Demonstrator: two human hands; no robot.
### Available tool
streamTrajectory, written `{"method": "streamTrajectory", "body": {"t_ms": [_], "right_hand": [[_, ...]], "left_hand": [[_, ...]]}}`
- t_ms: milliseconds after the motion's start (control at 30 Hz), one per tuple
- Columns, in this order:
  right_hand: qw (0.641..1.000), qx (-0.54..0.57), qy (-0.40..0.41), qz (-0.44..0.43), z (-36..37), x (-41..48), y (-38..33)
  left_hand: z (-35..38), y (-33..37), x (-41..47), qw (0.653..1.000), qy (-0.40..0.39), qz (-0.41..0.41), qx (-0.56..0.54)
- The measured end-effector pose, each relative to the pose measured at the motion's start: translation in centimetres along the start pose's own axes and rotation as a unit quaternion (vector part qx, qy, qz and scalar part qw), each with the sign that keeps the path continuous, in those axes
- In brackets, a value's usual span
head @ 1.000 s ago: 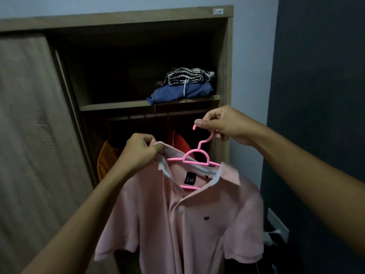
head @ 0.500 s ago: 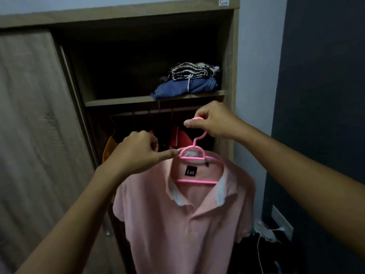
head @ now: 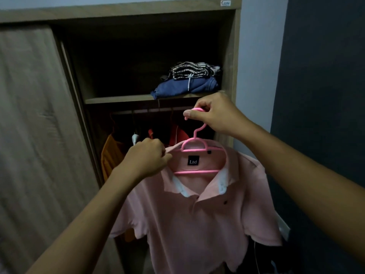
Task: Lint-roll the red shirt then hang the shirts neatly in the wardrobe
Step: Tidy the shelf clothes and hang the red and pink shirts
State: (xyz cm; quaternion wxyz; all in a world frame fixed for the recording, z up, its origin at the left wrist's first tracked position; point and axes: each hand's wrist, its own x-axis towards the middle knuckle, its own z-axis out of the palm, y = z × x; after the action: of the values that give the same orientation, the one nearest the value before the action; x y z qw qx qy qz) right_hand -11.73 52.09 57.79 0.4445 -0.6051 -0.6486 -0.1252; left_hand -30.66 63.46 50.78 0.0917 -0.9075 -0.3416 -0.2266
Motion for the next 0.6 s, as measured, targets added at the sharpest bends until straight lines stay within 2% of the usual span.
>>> {"method": "streamTrajectory", "body": {"t_ms": [67,167,200,367,500,600], "right_hand": [[1.0,0.002,0.003,-0.001,-0.2,-0.2,0.2],[1.0,0.009,0.009,0.008,-0.5,-0.5,0.4],[1.0,0.017,0.016,0.013,-0.5,-0.5,0.4],[0.998,0.061,0.021,0.025,-0.6,-1.6,0.5],[0.987,0.149,-0.034,0.043,-0.6,-3.1,1.9],[0.981,0.088,-0.148,0.088,-1.2,-4.7,4.5]], "left_hand": [[0.0,-0.3,-0.1,0.999,0.007,0.023,-0.026],[0.5,-0.6,-0.2,0.992,0.088,0.083,-0.046],[0.7,-0.6,-0.2,0.989,0.091,0.095,-0.06],[1.9,-1.0,0.6,0.978,-0.006,0.118,-0.174],[3.3,-2.0,0.5,0.971,0.002,0.097,-0.218],[4.3,-3.4,0.2,0.968,0.018,0.059,-0.244]]}}
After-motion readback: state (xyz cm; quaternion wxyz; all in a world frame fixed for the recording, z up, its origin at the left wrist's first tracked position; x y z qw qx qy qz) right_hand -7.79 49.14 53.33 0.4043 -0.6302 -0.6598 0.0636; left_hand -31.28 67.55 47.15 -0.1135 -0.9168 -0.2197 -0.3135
